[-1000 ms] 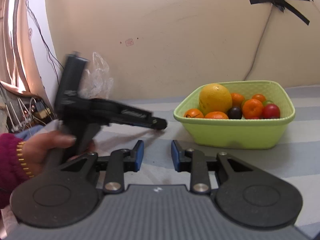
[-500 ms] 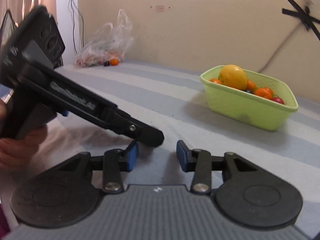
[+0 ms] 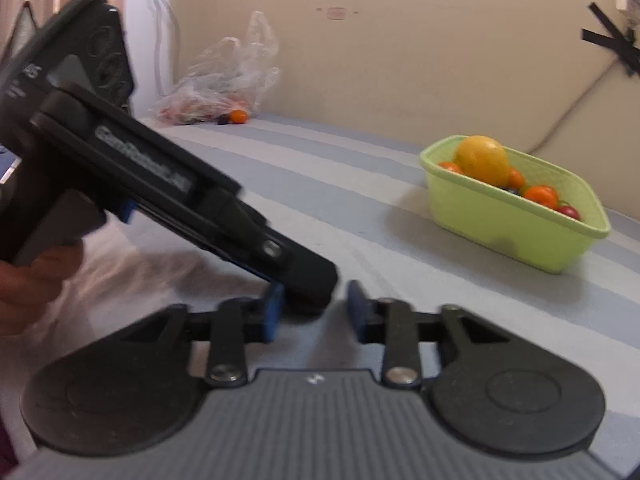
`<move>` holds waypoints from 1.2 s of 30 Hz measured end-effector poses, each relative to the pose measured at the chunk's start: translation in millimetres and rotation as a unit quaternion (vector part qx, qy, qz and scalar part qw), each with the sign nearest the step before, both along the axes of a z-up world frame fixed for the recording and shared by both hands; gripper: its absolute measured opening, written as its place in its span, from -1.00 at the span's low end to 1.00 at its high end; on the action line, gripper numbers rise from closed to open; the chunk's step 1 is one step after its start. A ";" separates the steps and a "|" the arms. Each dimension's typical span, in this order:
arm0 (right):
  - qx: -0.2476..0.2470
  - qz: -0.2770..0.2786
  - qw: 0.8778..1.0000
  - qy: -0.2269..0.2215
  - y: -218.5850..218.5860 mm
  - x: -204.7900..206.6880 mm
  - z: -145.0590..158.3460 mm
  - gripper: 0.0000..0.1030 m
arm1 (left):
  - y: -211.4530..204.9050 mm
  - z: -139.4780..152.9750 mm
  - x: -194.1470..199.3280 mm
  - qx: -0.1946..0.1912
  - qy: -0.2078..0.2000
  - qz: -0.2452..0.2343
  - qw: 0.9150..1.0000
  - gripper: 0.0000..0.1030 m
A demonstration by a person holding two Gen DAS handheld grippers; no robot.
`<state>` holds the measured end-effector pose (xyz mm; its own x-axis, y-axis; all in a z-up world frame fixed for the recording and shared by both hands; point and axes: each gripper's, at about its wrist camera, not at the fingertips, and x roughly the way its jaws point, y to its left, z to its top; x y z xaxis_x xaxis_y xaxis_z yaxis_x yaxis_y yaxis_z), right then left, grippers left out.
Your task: Organize fruits
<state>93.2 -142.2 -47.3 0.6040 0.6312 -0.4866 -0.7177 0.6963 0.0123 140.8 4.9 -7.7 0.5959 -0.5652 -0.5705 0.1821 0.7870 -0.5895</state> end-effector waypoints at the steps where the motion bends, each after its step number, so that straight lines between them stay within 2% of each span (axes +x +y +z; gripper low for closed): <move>1: 0.000 -0.002 1.000 -0.005 -0.5 0.2 0.4 -0.46 | -1.0 2.3 1.7 0.002 0.000 -0.001 1.000 -0.28; 5: 0.030 -0.034 0.999 -0.029 -14.0 11.6 12.2 -0.46 | -10.9 26.5 24.6 0.013 -0.023 -0.015 1.000 -0.28; 10: 0.045 -0.100 0.991 -0.079 -34.6 46.3 30.7 -0.46 | -36.9 56.8 80.5 0.031 -0.068 -0.043 0.996 -0.28; 12: 0.050 -0.127 0.987 -0.083 -41.9 66.4 32.6 -0.46 | -47.2 60.8 104.5 0.035 -0.071 -0.044 0.996 -0.28; 15: 0.048 -0.163 0.981 -0.089 -47.6 92.9 29.0 -0.42 | -58.7 62.0 133.0 0.052 -0.079 -0.029 0.995 -0.15; 19: 0.072 -0.188 0.977 -0.072 -60.5 109.7 20.7 -0.24 | -60.4 57.0 148.9 0.050 -0.064 -0.004 0.997 -0.13; 22: 0.082 -0.198 0.973 -0.080 -70.6 104.3 24.3 -0.24 | -52.9 60.0 139.9 0.052 -0.071 0.010 0.996 -0.13; 25: 0.108 -0.225 0.964 -0.088 -88.4 92.9 35.0 -0.24 | -41.4 70.2 120.2 0.066 -0.089 0.026 0.994 -0.08; 26: 0.121 -0.238 0.960 -0.087 -94.6 87.7 37.7 -0.23 | -37.6 73.2 110.3 0.081 -0.097 0.035 0.991 0.00; 30: 0.170 -0.292 0.940 -0.054 -125.5 60.9 34.3 -0.17 | -24.5 75.4 68.9 0.161 -0.116 0.078 0.977 0.02; 32: 0.184 -0.315 0.931 -0.033 -133.1 42.9 24.3 0.04 | -19.6 68.5 48.0 0.193 -0.109 0.100 0.970 0.03; 36: 0.180 -0.327 0.928 0.008 -131.1 17.4 7.6 0.07 | -17.5 50.8 13.3 0.237 -0.079 0.131 0.959 0.10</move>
<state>110.5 -273.3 -39.7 0.9096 0.2560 -0.3271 -0.1415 0.9314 0.3354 154.0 -12.7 43.1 0.7830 -0.0825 -0.6166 -0.0016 0.9909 -0.1346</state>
